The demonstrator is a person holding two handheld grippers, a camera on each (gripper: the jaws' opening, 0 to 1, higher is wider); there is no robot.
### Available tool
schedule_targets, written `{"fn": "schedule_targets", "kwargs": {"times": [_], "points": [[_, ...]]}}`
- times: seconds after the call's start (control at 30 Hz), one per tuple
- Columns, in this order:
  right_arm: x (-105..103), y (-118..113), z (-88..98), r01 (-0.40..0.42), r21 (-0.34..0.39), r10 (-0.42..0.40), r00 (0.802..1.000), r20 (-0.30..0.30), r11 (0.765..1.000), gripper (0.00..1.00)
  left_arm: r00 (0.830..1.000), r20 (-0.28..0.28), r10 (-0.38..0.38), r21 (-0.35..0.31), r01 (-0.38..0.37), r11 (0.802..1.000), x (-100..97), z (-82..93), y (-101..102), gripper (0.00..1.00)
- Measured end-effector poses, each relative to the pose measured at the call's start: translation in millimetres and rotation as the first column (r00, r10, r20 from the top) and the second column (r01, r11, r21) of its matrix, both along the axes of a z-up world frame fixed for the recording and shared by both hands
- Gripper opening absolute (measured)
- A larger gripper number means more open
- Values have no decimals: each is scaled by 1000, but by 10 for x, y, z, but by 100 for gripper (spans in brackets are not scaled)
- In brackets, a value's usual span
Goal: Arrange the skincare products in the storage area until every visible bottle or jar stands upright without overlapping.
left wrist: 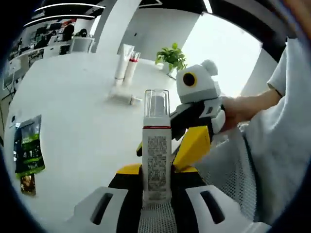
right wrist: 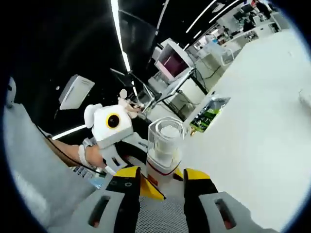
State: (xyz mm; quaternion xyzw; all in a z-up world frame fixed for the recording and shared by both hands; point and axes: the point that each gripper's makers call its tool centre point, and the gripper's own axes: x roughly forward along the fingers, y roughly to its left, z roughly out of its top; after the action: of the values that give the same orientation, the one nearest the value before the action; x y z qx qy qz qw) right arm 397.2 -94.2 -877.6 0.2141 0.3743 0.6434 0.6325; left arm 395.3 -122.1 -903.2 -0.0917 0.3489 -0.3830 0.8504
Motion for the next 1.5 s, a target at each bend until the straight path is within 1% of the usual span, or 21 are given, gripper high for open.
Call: {"fn": "schedule_targets", "kwargs": {"times": [0.07,0.13,0.23,0.33,0.37,0.47,0.53,0.63,0.67,0.73,0.8,0.83,0.9,1.0,1.07,1.13,1.23,1.3,1.37,1.43,1.5], "points": [[32,-5,7,5,-1,-5,1000,3,1000,19,1000,-11,7,-14,-7,1000,4,9,2,18],[48,4,42,14,5,-14,1000,-21,1000,19,999,-22,28,-48,-29,998,22,51,13,18],[45,7,89,29,12,-29,999,-32,1000,18,999,-34,37,-88,-40,995,24,92,2,18],[37,7,109,42,16,-41,999,-10,999,18,999,-25,34,-94,-36,995,21,105,-12,18],[31,4,114,38,14,-38,999,16,999,17,999,-22,34,-92,-36,995,19,100,-23,18],[-6,-8,70,14,-16,-13,999,37,1000,17,999,-50,18,-80,-22,997,-20,43,-74,18],[-13,-22,46,7,-34,-5,999,54,999,17,1000,-29,0,-49,-1,999,-27,8,-73,19],[49,-56,28,15,-59,-9,994,108,998,17,995,87,-38,54,33,998,13,-17,-57,19],[84,-75,29,17,-70,-7,991,137,997,17,994,100,-45,78,37,996,11,-32,-52,20],[170,-126,31,30,-87,-14,984,179,996,17,998,51,-46,136,38,990,-31,-161,0,26],[265,-195,30,51,-110,-26,977,214,993,17,998,51,-30,194,20,981,-7,-264,63,30],[321,-235,26,62,-122,-32,970,239,991,17,998,59,-24,272,7,962,3,-356,136,33],[414,-320,39,77,-137,-38,964,263,988,17,995,86,-53,386,16,922,13,-466,200,40],[594,-469,55,118,-152,-67,949,308,981,17,993,110,-47,412,-3,911,54,-501,216,47],[762,-599,36,162,-178,-89,928,361,971,17,992,118,-33,447,-23,894,84,-513,294,48],[869,-708,27,181,-196,-96,922,375,964,17,991,127,-38,473,-27,881,91,-521,323,47],[1062,-846,50,229,-198,-136,907,398,953,17,989,134,-61,484,-11,875,72,-531,289,46],[1216,-949,64,274,-207,-163,886,434,939,17,989,129,-75,501,0,866,69,-547,303,44],[1280,-996,87,287,-215,-166,877,451,934,17,989,129,-70,505,-5,863,76,-549,323,42],[1432,-1079,123,326,-219,-185,852,490,920,17,989,139,-52,507,-26,862,102,-527,358,40],[1535,-1135,119,345,-231,-189,840,509,910,17,989,138,-49,508,-28,861,106,-532,371,38]]}}
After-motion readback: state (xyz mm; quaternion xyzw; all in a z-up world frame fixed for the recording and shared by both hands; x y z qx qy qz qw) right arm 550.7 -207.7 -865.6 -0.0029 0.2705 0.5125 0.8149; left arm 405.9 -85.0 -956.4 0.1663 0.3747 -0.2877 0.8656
